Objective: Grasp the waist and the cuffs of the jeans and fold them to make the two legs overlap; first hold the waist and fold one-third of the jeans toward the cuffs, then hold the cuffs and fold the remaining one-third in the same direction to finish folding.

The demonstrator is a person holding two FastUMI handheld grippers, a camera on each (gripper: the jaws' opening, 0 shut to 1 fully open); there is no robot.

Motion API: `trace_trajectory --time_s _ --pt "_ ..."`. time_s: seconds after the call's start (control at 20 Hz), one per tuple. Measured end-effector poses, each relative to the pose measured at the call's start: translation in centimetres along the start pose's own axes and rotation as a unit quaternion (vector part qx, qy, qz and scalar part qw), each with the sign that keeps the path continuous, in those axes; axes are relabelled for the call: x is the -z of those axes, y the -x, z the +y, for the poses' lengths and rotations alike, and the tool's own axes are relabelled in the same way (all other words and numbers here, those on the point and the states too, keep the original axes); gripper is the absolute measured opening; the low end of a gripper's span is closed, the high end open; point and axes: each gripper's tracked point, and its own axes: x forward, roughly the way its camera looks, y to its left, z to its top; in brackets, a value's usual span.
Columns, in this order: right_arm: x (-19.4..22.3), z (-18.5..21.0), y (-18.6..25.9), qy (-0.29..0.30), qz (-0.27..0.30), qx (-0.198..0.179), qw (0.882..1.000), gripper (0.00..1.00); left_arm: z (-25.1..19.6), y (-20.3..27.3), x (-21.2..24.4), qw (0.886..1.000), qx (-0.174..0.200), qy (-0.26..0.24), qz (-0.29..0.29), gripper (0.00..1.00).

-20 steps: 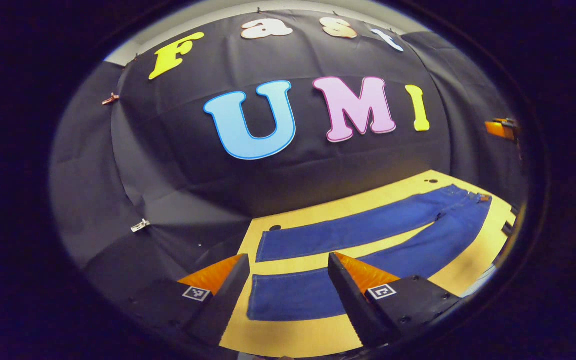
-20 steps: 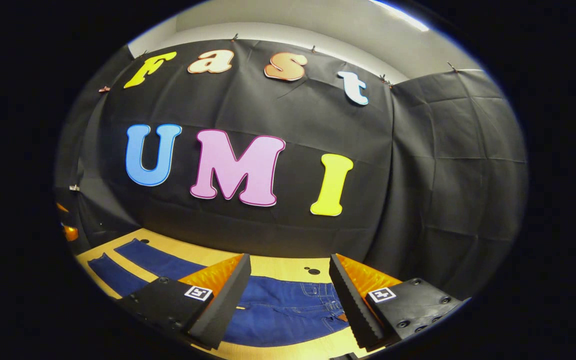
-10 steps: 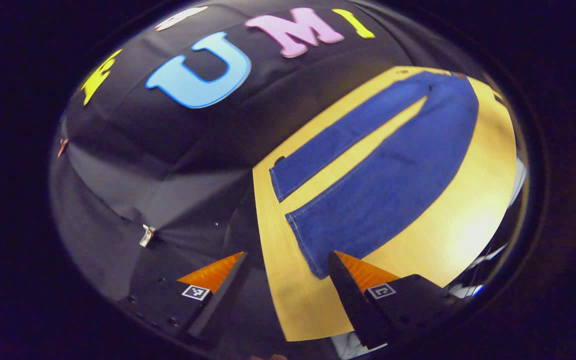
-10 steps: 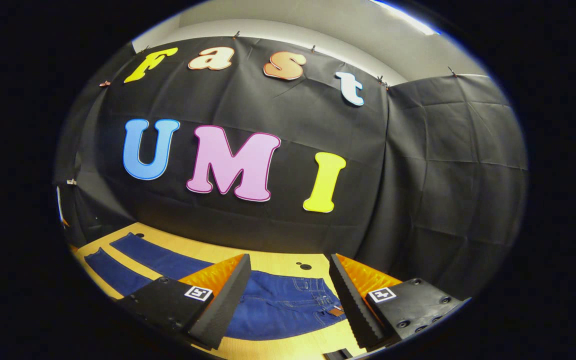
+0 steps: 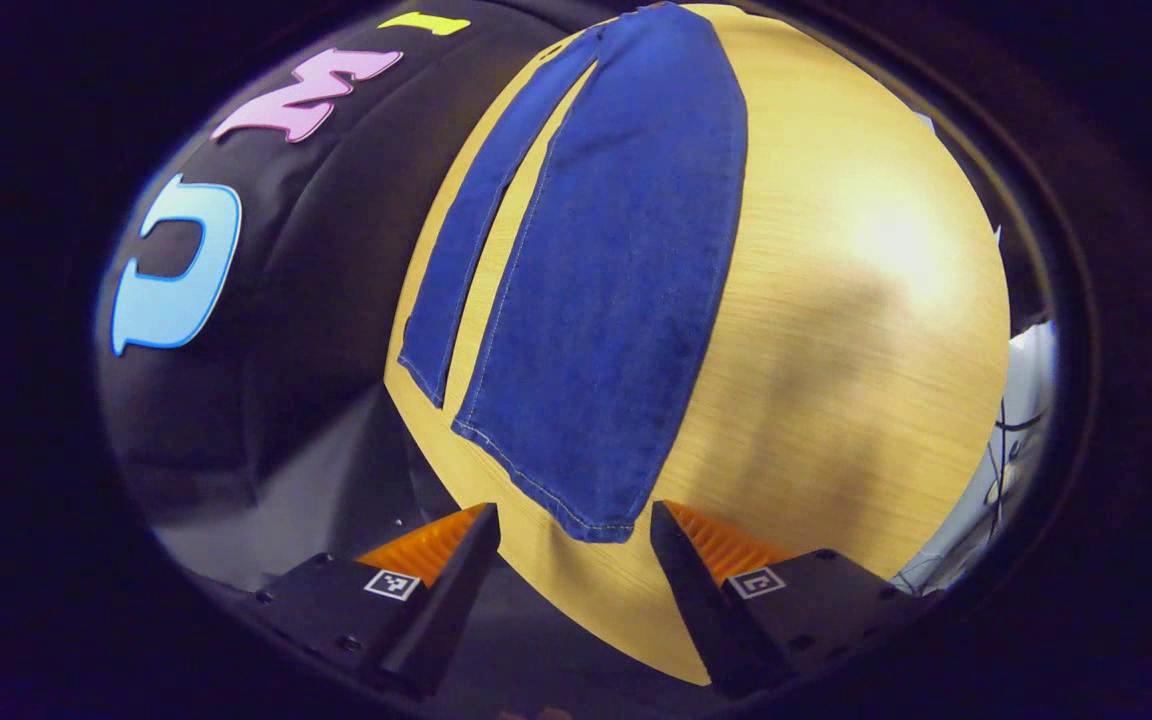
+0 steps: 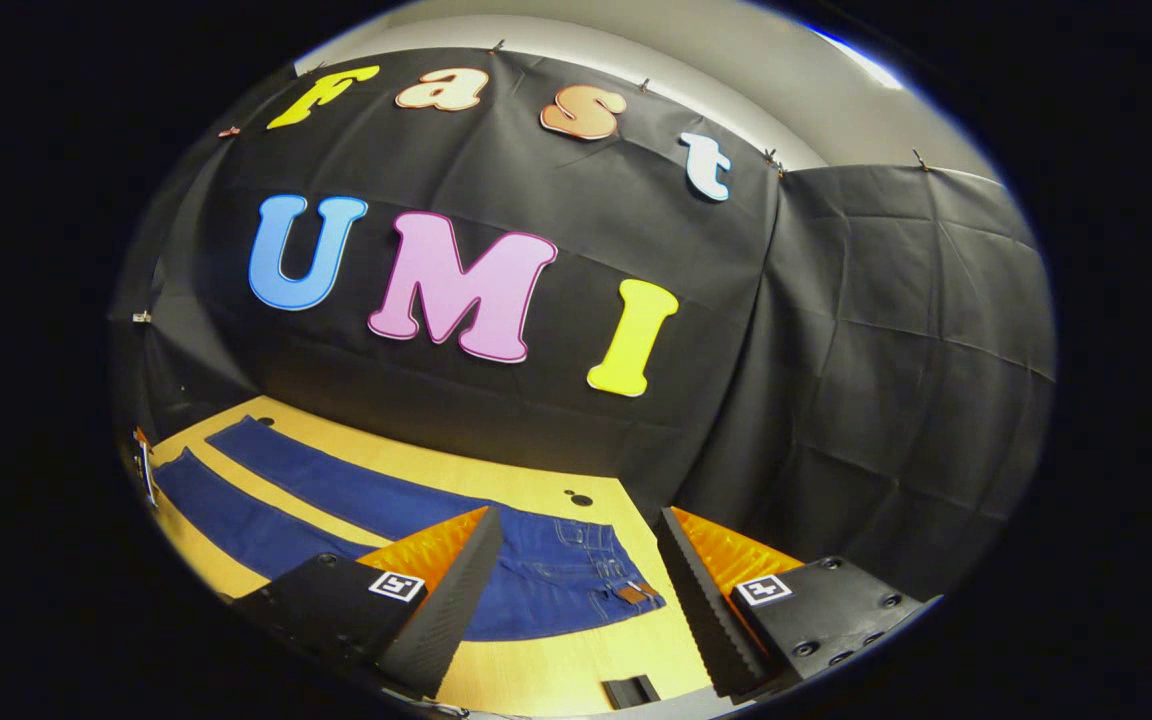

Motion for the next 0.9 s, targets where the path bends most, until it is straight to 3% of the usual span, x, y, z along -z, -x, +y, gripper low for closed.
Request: trace_trajectory --time_s 0.3,0.4,0.45,0.5,0.55,0.65,0.9 --pt "1.6 -3.0 2.2 0.012 0.017 0.039 0.999 0.96 1.4 -3.1 -1.1 1.000 0.002 -0.017 -0.002 0.87" --pt "1.4 -4.4 2.7 0.032 0.011 0.051 0.998 0.96 1.1 -3.8 -1.7 1.000 0.014 -0.027 0.005 0.71" --pt "1.2 -5.1 2.8 0.043 0.007 0.057 0.997 0.96 0.7 -3.8 -1.7 0.999 0.021 -0.030 0.011 0.59" --pt "1.1 -6.0 2.7 0.055 0.002 0.064 0.996 0.96 0.3 -3.7 -1.7 0.999 0.029 -0.026 0.016 0.53" --pt "1.2 -6.9 2.5 0.067 -0.002 0.071 0.995 0.96 0.1 -3.9 -1.4 0.999 0.034 -0.018 0.023 0.40" --pt "1.7 -8.6 1.3 0.089 -0.005 0.084 0.992 0.96 0.0 -3.9 -1.5 0.999 0.039 0.001 0.037 0.22" --pt "4.0 -9.8 -4.8 0.166 0.005 0.052 0.985 0.96 0.0 -4.0 -2.2 0.995 0.035 0.076 0.048 0.06"
